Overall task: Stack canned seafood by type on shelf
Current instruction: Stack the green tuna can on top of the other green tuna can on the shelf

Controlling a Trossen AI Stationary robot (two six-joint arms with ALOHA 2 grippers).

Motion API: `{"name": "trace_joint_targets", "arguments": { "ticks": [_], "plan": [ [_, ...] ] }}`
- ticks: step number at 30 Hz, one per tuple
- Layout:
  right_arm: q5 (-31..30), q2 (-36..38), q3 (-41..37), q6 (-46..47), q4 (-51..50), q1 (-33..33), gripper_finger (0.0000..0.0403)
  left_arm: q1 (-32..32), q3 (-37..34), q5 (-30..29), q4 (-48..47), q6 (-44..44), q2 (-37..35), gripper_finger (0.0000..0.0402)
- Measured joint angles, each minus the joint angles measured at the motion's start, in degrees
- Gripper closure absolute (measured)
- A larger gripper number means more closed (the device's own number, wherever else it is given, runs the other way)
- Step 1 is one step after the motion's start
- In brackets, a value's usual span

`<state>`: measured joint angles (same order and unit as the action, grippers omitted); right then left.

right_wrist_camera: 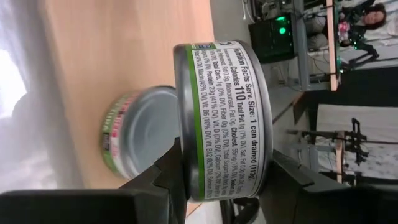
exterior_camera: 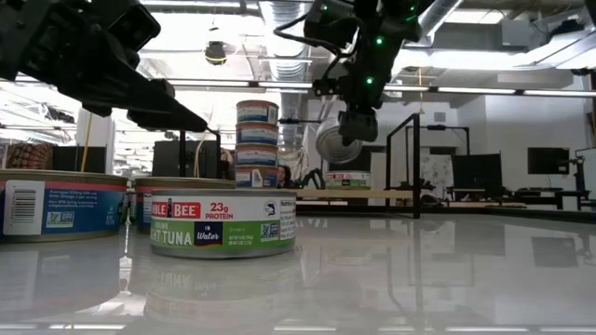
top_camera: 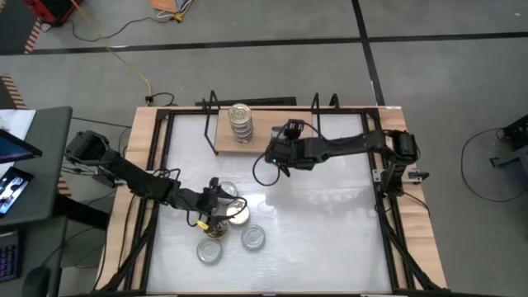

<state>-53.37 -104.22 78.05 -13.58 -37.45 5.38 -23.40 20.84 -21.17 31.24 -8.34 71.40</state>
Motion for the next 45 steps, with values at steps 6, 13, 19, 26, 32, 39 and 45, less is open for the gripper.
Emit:
{"name": "trace_joint_targets", "arguments": {
  "ticks": [6,13,19,26,32,39,45],
  "plan": [
    [0.64,-0.29,-0.01,-0.04,-1.61,2.1,0.0231,0.0,0.0,-0.42,-0.13,0.9,0.0,0.01],
    [1.29,-3.61,0.0,-0.24,-0.75,3.35,0.023,0.0,0.02,-0.74,-0.24,1.2,0.0,0.01],
    [0.42,-4.62,0.05,2.44,-1.5,3.25,0.022,0.0,0.04,-0.81,-0.85,1.41,0.0,0.01],
    [6.85,-1.06,-0.09,8.64,-5.35,2.37,0.019,0.0,0.04,-0.98,-0.96,1.98,0.0,0.01],
    [11.28,0.61,-0.09,9.31,-5.81,2.68,0.0167,0.0,0.04,-0.97,-0.9,2.08,0.0,0.01],
    [12.0,0.24,-0.09,8.71,-5.82,2.7,0.0145,0.0,0.04,-0.96,-0.9,2.01,0.0,0.01],
    [11.67,0.17,-0.09,8.61,-5.86,3.14,0.0143,0.0,0.04,-0.94,-0.92,2.07,0.0,0.01]
  ]
}}
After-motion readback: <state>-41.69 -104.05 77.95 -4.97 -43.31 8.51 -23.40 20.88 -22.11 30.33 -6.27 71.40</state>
